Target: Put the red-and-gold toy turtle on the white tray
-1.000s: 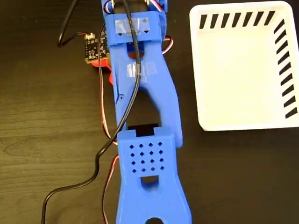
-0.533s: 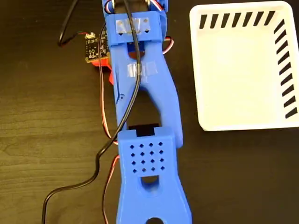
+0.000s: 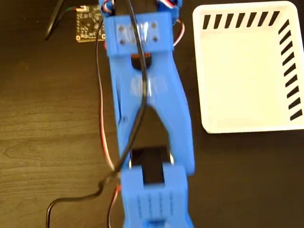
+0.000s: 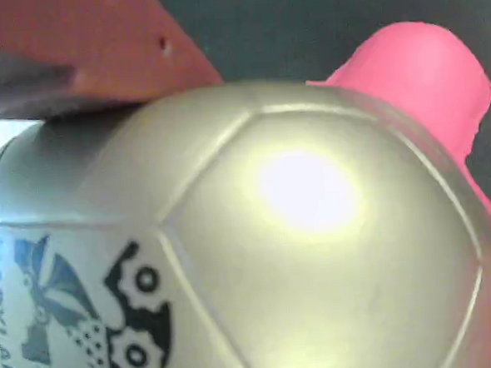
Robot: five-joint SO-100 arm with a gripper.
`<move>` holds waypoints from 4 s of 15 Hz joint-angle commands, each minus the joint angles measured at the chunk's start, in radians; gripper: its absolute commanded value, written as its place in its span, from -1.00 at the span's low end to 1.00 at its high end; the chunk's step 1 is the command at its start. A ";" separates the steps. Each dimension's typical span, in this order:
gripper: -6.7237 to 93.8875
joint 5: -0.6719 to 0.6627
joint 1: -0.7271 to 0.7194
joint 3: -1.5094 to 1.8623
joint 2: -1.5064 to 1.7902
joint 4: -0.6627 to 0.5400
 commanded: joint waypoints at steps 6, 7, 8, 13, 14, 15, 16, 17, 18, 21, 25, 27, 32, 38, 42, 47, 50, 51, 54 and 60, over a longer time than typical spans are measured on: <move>-0.87 -0.137 0.150 0.265 0.379 -0.051; -0.87 -0.166 0.201 0.276 0.394 -0.060; -0.87 -0.189 0.253 0.276 0.399 -0.069; -0.87 -0.291 0.480 0.273 0.308 -0.061; -0.87 -0.299 0.506 0.261 0.270 -0.061; -0.87 -0.302 0.529 0.235 0.230 -0.061; -0.87 -0.302 0.545 0.201 0.187 -0.061; -0.87 -0.296 0.554 0.172 0.150 -0.061; -0.87 -0.281 0.557 0.138 0.114 -0.060; -0.87 -0.236 0.555 0.043 0.006 -0.052; -0.87 -0.219 0.552 0.008 -0.074 -0.051; -0.87 -0.216 0.552 -0.008 -0.095 -0.051; -0.87 -0.166 0.554 -0.018 -0.107 -0.051; -0.87 -0.087 0.566 0.009 -0.110 -0.057; -0.73 -0.086 0.565 0.011 -0.123 -0.058; 0.19 -0.091 0.561 0.035 -0.124 -0.058; 0.29 -0.097 0.561 0.043 -0.124 -0.058; 0.29 -0.098 0.561 0.044 -0.124 -0.058; 0.29 -0.098 0.561 0.052 -0.123 -0.058; -0.29 -0.092 0.560 0.052 -0.118 -0.060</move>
